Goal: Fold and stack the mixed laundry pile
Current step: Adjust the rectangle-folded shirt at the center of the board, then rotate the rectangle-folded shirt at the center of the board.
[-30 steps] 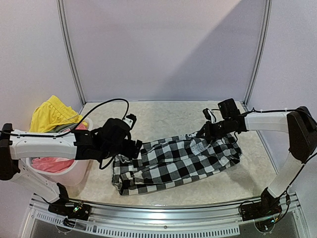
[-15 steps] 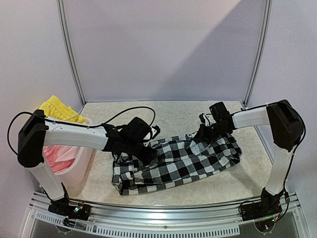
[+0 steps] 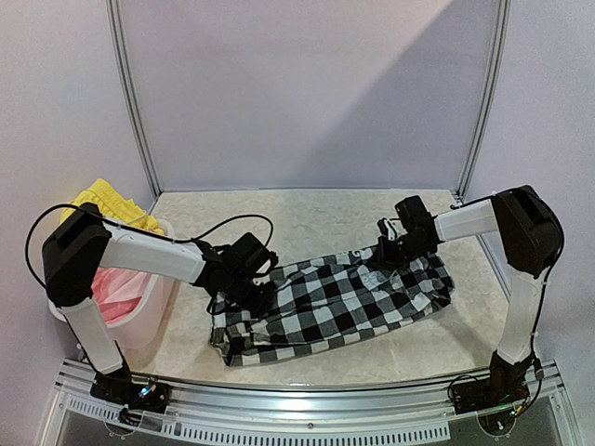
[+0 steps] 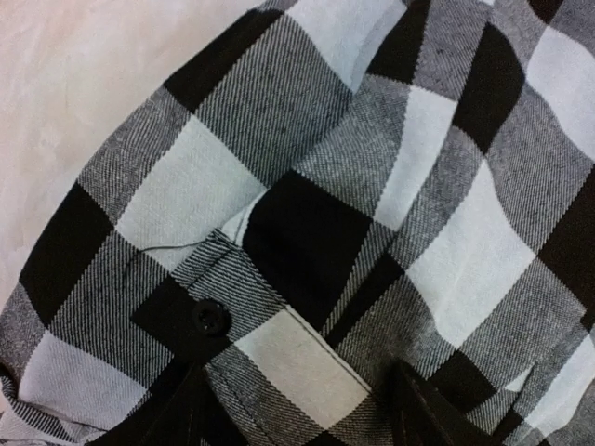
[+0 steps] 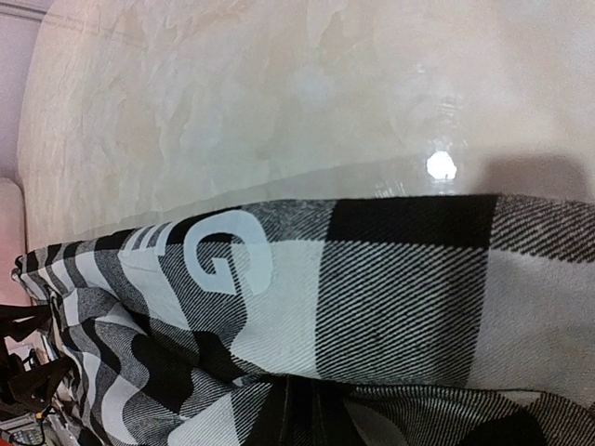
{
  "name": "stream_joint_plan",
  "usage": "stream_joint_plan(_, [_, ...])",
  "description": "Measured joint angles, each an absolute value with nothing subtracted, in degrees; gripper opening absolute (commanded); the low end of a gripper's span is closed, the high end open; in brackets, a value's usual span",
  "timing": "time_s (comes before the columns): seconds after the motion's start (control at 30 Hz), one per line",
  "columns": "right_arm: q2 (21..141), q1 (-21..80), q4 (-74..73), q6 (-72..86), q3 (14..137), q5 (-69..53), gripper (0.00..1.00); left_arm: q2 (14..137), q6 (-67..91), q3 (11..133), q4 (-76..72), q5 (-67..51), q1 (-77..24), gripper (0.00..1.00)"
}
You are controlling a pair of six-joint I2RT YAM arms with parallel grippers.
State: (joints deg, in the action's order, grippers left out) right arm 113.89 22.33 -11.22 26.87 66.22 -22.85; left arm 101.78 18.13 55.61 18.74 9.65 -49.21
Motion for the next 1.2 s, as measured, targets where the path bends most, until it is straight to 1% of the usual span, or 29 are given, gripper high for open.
stream_joint_plan(0.17, [115.4,22.3,-11.9,26.7,68.8,-23.3,0.10,98.8,20.9,53.2,19.7,10.6,-49.2,0.67])
stream_joint_plan(0.33, [116.8,22.2,-16.6,24.8,74.3,-22.6,0.13,94.2,21.8,54.0,25.3,12.3,-49.2,0.74])
stream_joint_plan(0.47, [116.5,21.9,-19.4,23.3,78.8,-22.7,0.17,92.1,19.9,59.2,30.2,13.6,-49.2,0.86])
stream_joint_plan(0.6, [113.1,22.4,-22.5,22.2,79.1,-22.6,0.20,92.1,16.9,66.1,32.9,15.2,-48.9,0.88])
stream_joint_plan(0.7, [107.9,23.3,-24.6,21.7,76.8,-22.0,0.25,92.7,14.1,70.3,33.7,14.9,-48.1,0.88])
stream_joint_plan(0.83, [99.2,26.8,-27.4,21.1,70.3,-19.6,0.32,96.2,10.7,74.7,34.9,13.2,-45.4,0.87])
stream_joint_plan(0.9, [95.7,29.2,-28.4,20.9,66.7,-18.4,0.34,98.5,9.6,76.1,35.0,12.2,-43.7,0.86])
stream_joint_plan(1.1, [90.5,36.8,-32.6,21.6,56.5,-15.0,0.35,107.2,7.2,79.2,35.9,9.0,-40.6,0.84])
stream_joint_plan(1.2, [89.2,38.5,-33.0,23.2,52.6,-13.7,0.35,110.5,6.1,80.4,36.6,7.5,-40.4,0.84])
